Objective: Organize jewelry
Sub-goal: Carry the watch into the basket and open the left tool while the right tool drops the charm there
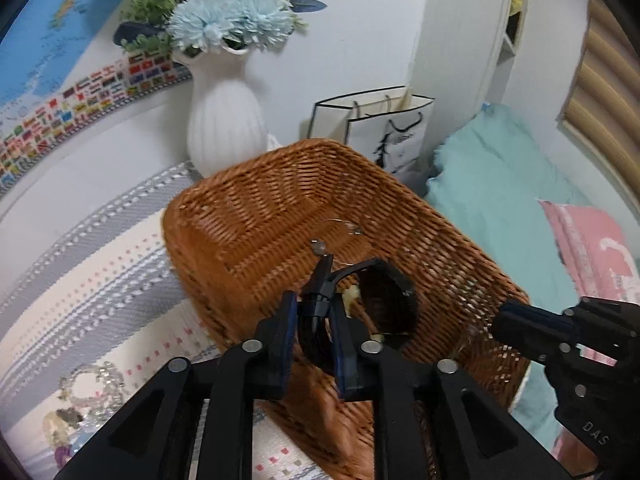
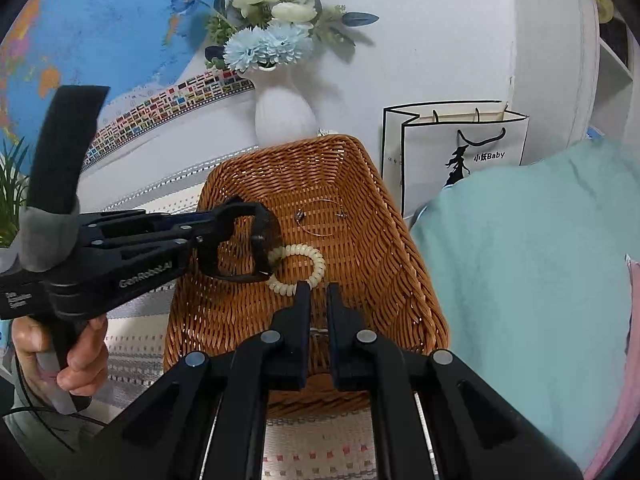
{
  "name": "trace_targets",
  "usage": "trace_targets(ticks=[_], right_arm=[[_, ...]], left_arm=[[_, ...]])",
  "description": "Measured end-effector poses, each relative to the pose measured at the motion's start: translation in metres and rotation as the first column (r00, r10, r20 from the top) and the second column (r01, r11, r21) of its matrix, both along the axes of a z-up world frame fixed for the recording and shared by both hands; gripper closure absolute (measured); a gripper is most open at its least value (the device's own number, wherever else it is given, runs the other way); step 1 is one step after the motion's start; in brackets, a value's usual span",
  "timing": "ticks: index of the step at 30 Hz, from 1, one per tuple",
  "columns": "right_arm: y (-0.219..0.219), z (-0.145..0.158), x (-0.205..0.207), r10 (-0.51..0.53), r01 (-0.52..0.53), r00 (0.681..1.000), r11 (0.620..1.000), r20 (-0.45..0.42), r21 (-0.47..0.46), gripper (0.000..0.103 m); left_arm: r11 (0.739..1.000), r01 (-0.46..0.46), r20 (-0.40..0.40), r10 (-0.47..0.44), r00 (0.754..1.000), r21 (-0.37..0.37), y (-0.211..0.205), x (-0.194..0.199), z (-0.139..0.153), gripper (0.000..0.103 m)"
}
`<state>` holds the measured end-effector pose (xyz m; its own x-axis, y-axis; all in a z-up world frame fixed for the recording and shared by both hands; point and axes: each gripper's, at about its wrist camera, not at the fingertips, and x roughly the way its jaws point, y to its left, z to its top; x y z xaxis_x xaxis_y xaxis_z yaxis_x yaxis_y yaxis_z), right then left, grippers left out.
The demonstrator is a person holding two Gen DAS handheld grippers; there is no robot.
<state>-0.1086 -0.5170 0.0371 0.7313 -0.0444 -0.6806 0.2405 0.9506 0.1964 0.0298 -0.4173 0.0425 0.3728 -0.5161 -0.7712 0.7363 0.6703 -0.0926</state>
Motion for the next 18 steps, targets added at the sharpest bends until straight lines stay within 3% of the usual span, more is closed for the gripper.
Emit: trace_targets(ticks=[2, 4, 6, 12, 18], right_arm=[[-0.002, 0.001, -0.003, 0.015, -0.016, 1.0, 0.999, 0.018, 0.037, 0.09], [-0.005, 0.003, -0.004, 0.021, -0.022, 0.999, 0.998, 0.033, 0.055, 0.087], [-0.005, 0.005, -0.006, 0.012, -0.014, 0.999, 0.999, 0.043, 0.051, 0.074], [0.009, 0.015, -0.009, 0.028, -0.031, 0.997, 0.999, 0.077, 0.044, 0.071], [0.043, 0.026, -0.002, 0.093, -0.096, 0.991, 0.995, 0.093, 0.028, 0.071]], left_arm=[[1.0, 0.003, -0.005, -0.003, 1.0, -0.022, 0.002, 0.001, 0.003, 0.08], [0.999, 0.005, 0.026, -0.004, 1.0, -0.045, 0.008, -0.003, 0.012, 0.07], [0.997, 0.004, 0.054, 0.0, 0.999, -0.073, 0.018, -0.006, 0.023, 0.054], [0.993, -0.015, 0.067, 0.023, 0.997, -0.115, 0.052, -0.012, 0.042, 0.053], [0.983, -0.074, 0.096, 0.091, 0.991, -0.166, 0.119, -0.018, 0.072, 0.053]])
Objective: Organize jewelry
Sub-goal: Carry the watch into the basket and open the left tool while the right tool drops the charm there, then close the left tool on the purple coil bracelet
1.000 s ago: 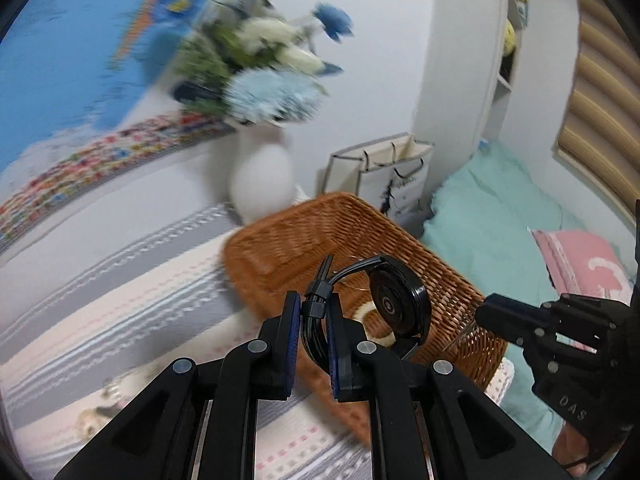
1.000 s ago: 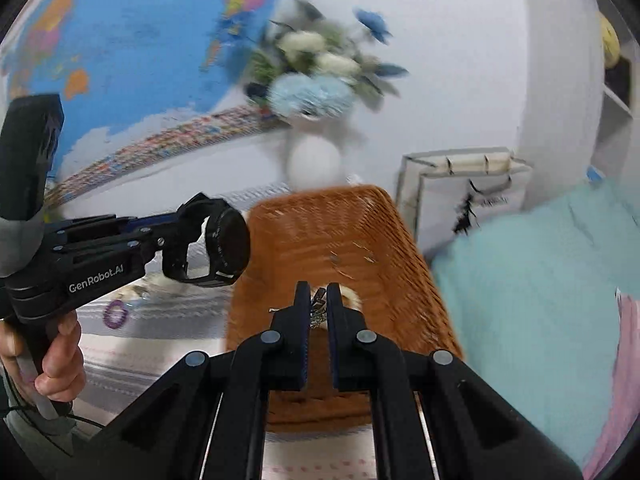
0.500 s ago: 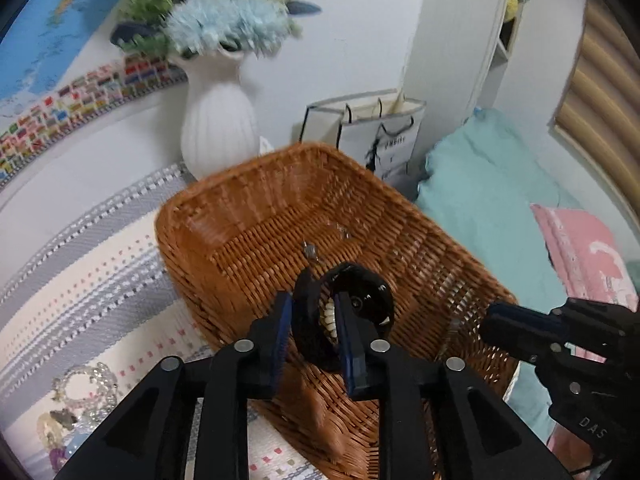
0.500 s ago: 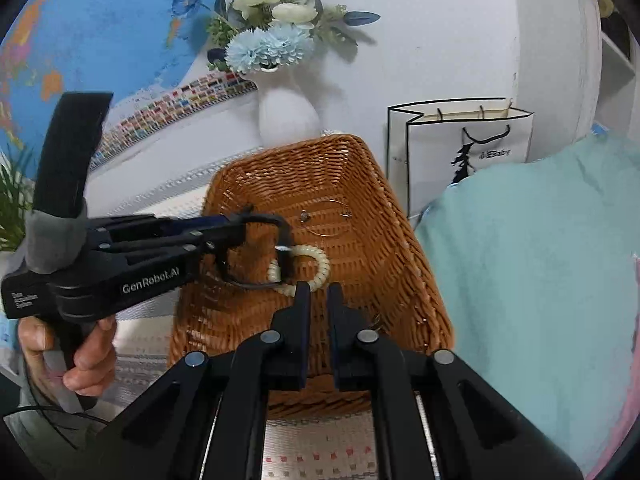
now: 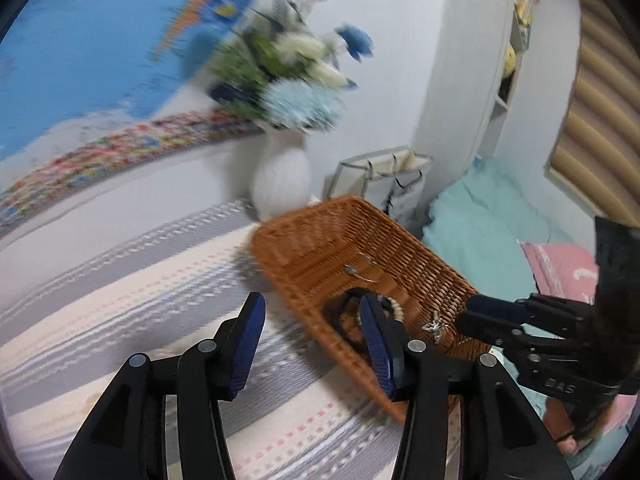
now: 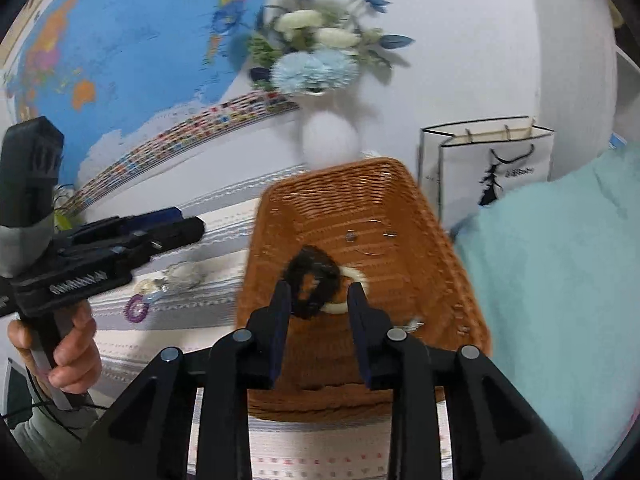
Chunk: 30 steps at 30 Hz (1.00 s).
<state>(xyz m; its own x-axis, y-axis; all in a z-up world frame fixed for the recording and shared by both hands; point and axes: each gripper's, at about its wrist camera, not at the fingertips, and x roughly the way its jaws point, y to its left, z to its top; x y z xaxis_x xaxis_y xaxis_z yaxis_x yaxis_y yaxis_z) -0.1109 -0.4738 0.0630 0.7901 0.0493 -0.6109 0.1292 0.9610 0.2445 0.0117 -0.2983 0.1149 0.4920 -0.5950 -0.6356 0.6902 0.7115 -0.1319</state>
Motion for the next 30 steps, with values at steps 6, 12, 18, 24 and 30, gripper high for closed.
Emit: trace_targets(ticks=[6, 12, 18, 24, 30], right_arm=[[0.047, 0.011, 0.014, 0.092, -0.092, 0.996, 0.995, 0.011, -0.029, 0.071], [0.099, 0.017, 0.032, 0.194, -0.193, 0.981, 0.98, 0.007, -0.046, 0.071], [0.158, 0.015, 0.054, 0.279, -0.279, 0.96, 0.957, -0.017, -0.077, 0.071], [0.189, -0.003, 0.085, 0.316, -0.32, 0.946, 0.947, -0.081, -0.043, 0.071], [0.19, -0.02, 0.108, 0.316, -0.319, 0.94, 0.948, -0.131, 0.0, 0.071]], left_arm=[[0.988, -0.141, 0.034, 0.143, 0.989, -0.064, 0.092, 0.002, 0.029, 0.053], [0.937, -0.337, 0.021, 0.341, 0.94, -0.094, 0.194, 0.014, 0.029, 0.053], [0.91, -0.415, -0.06, 0.414, 0.909, -0.012, 0.244, 0.026, -0.018, 0.053], [0.932, -0.357, -0.193, 0.363, 0.912, 0.064, 0.24, 0.04, -0.079, 0.053], [0.94, -0.332, -0.303, 0.341, 0.89, 0.084, 0.23, 0.057, -0.119, 0.053]])
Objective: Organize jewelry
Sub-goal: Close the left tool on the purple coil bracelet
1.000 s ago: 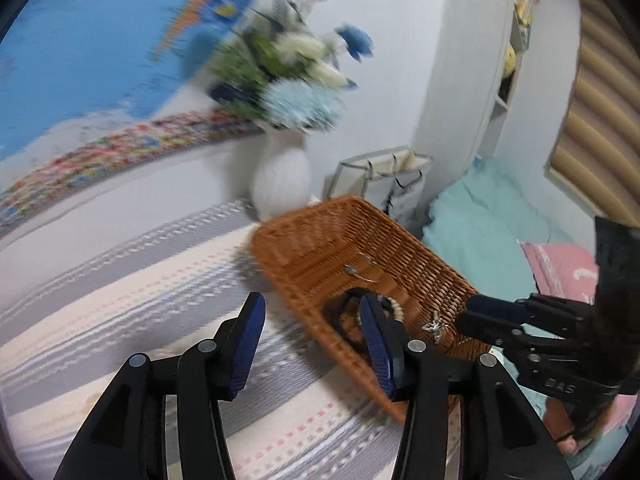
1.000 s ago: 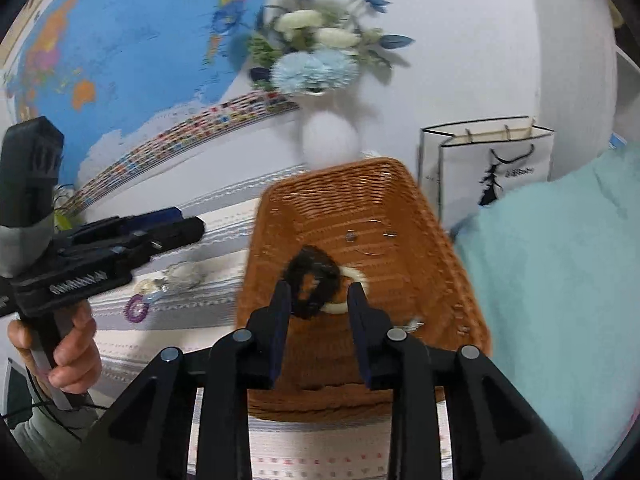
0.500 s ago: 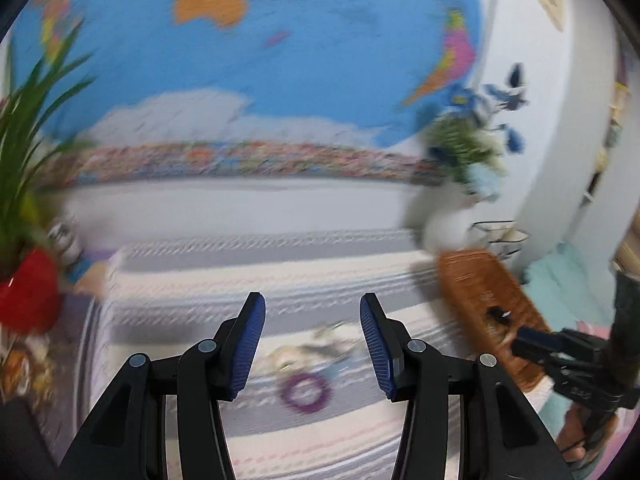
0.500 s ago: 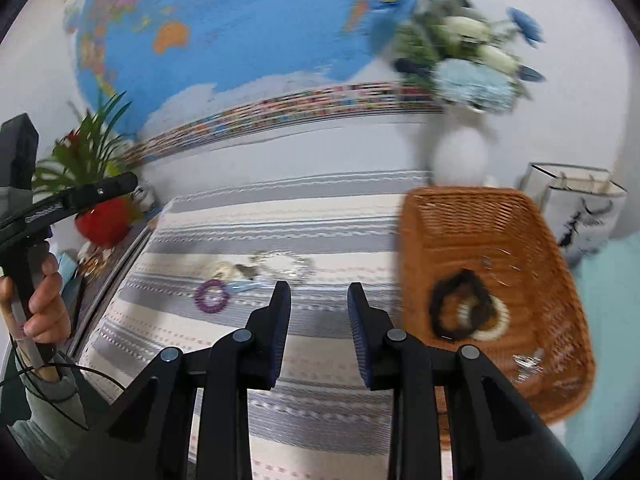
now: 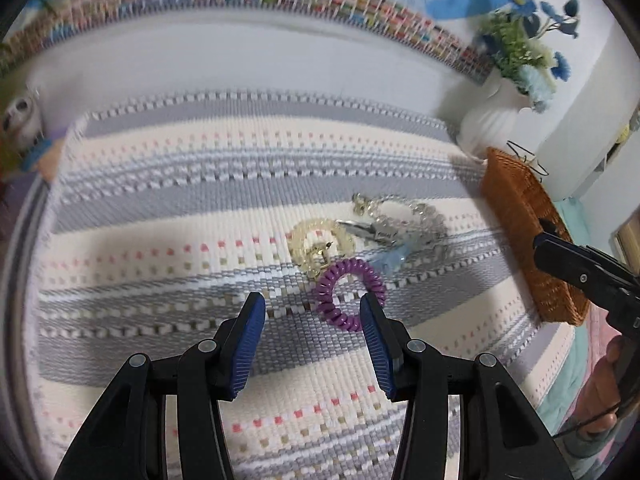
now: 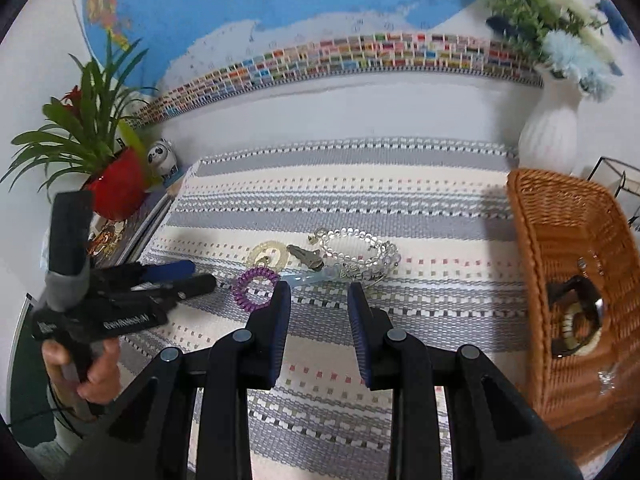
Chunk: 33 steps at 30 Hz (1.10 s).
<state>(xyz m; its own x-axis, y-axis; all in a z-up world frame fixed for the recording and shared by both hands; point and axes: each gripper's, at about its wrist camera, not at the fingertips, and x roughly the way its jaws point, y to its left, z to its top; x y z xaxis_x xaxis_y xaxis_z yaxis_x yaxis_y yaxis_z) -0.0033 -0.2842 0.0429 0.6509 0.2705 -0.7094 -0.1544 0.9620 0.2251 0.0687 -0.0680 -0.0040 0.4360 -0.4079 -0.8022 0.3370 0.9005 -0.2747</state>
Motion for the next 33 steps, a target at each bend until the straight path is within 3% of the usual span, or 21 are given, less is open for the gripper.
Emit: trace_targets(ticks=[6, 14, 19, 21, 33], right_arm=[[-0.012, -0.014, 0.025, -0.034, 0.036, 0.997, 0.999, -0.062, 0.032, 0.071], [-0.032, -0.033, 0.062, -0.111, 0.117, 0.986, 0.992, -0.122, 0.05, 0.071], [-0.036, -0.042, 0.082, -0.138, 0.143, 0.98, 0.989, -0.146, 0.025, 0.071], [-0.038, -0.048, 0.084, -0.14, 0.146, 0.977, 0.989, -0.163, 0.026, 0.071], [-0.039, -0.066, 0.102, -0.165, 0.161, 0.97, 0.986, -0.179, -0.035, 0.071]], left_arm=[[1.0, 0.009, -0.04, -0.008, 0.999, 0.024, -0.017, 0.012, -0.02, 0.056], [0.996, -0.002, 0.017, 0.0, 1.0, 0.092, -0.028, 0.015, -0.023, 0.063], [0.989, -0.014, 0.068, 0.003, 0.998, 0.15, -0.039, 0.015, -0.025, 0.076], [0.986, -0.018, 0.082, 0.005, 0.997, 0.165, -0.04, 0.013, -0.026, 0.091], [0.982, -0.08, 0.09, 0.065, 0.994, 0.17, -0.015, 0.01, -0.026, 0.091]])
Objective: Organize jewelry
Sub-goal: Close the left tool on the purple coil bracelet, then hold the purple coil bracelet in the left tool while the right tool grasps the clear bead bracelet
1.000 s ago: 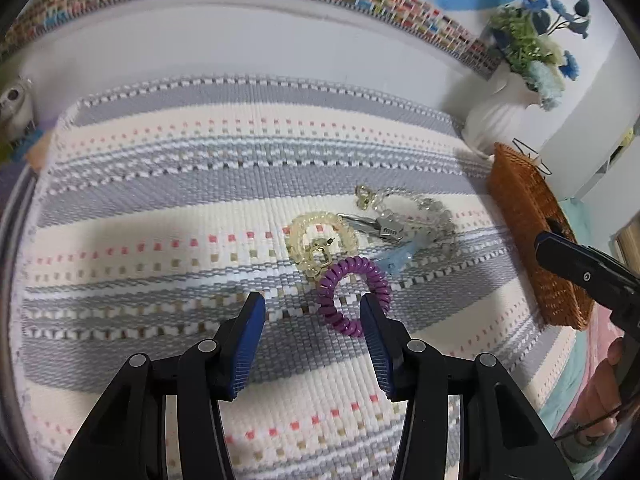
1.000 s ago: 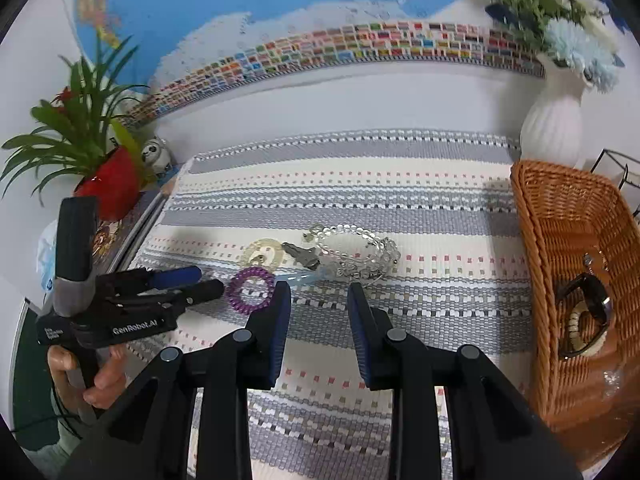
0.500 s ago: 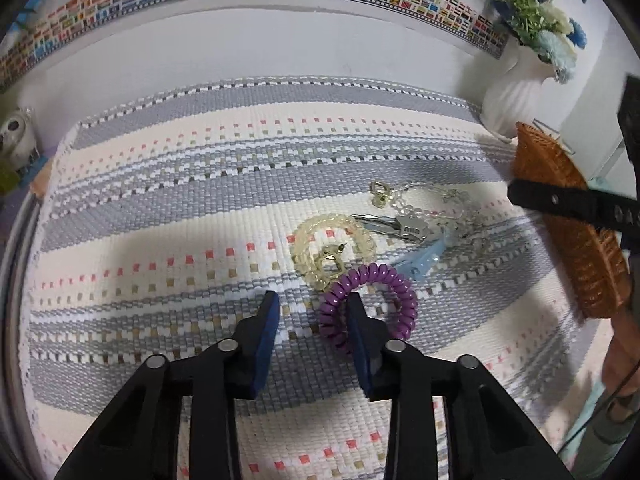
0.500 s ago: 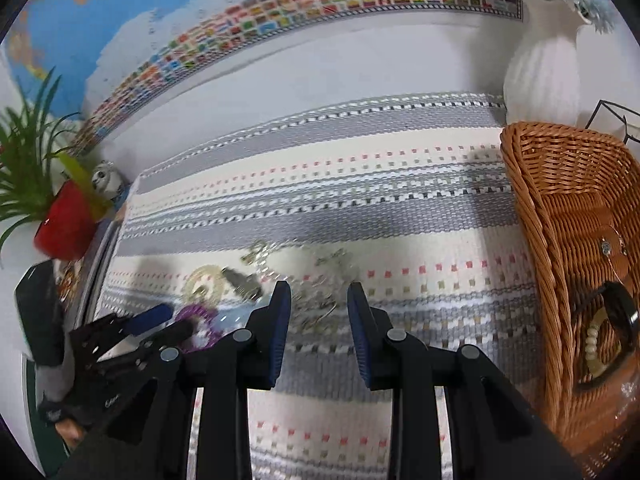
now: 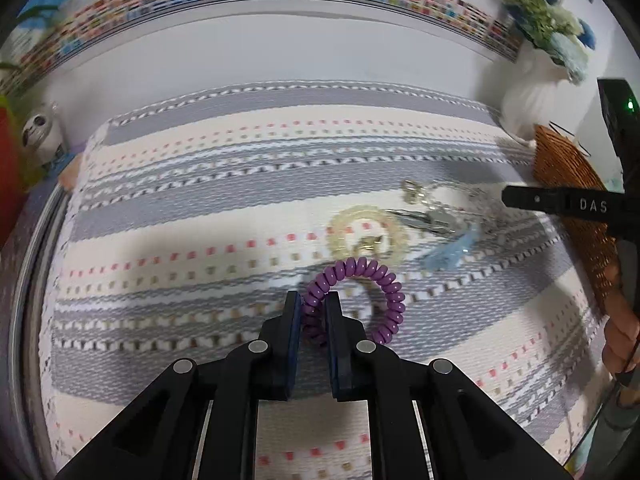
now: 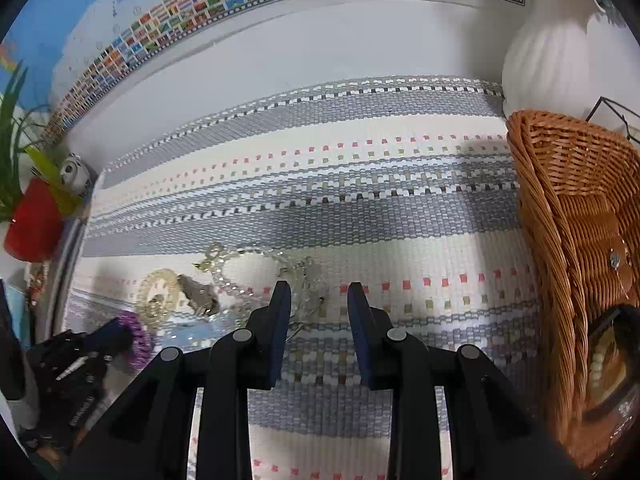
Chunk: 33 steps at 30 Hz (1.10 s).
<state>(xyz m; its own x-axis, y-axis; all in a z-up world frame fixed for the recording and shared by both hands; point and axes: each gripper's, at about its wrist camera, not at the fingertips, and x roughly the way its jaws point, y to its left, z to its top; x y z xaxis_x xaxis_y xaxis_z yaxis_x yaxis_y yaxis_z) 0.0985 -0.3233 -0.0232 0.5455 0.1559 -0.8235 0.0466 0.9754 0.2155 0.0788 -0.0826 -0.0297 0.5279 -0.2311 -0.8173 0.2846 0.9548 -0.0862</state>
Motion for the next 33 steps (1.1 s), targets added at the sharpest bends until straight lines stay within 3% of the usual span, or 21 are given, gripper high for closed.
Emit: trace_targets(ticks=[10, 12, 14, 15, 22, 24, 33], right_arm=[[0.011, -0.011, 0.01, 0.011, -0.012, 1.0, 0.999, -0.018, -0.053, 0.072], [0.015, -0.01, 0.01, 0.017, -0.019, 1.0, 0.996, -0.015, -0.089, 0.086], [0.022, -0.01, 0.007, 0.032, -0.033, 0.999, 0.991, -0.004, -0.131, 0.088], [0.026, -0.008, 0.003, 0.039, -0.038, 0.999, 0.989, 0.006, -0.145, 0.096], [0.026, 0.023, -0.029, 0.06, -0.046, 0.993, 0.989, 0.097, -0.142, 0.096], [0.026, 0.03, -0.039, 0.059, -0.044, 0.992, 0.99, 0.114, -0.137, 0.1], [0.009, 0.027, -0.07, 0.039, -0.031, 0.995, 0.996, 0.092, -0.085, 0.1]], left_arm=[[1.0, 0.007, 0.016, -0.007, 1.0, -0.015, 0.004, 0.0, -0.002, 0.091], [0.999, 0.007, 0.011, -0.007, 1.0, -0.031, 0.007, -0.001, -0.002, 0.091], [0.999, 0.007, 0.008, -0.007, 1.0, -0.041, 0.008, 0.0, -0.002, 0.091], [0.999, 0.008, 0.009, -0.007, 1.0, -0.041, 0.008, 0.0, -0.002, 0.091], [0.998, 0.021, 0.01, -0.021, 1.0, -0.052, 0.007, -0.002, -0.002, 0.091], [0.998, 0.023, 0.012, -0.023, 1.0, -0.051, 0.007, -0.002, -0.002, 0.091], [0.998, 0.032, 0.013, -0.031, 0.999, -0.055, 0.005, -0.002, -0.002, 0.091]])
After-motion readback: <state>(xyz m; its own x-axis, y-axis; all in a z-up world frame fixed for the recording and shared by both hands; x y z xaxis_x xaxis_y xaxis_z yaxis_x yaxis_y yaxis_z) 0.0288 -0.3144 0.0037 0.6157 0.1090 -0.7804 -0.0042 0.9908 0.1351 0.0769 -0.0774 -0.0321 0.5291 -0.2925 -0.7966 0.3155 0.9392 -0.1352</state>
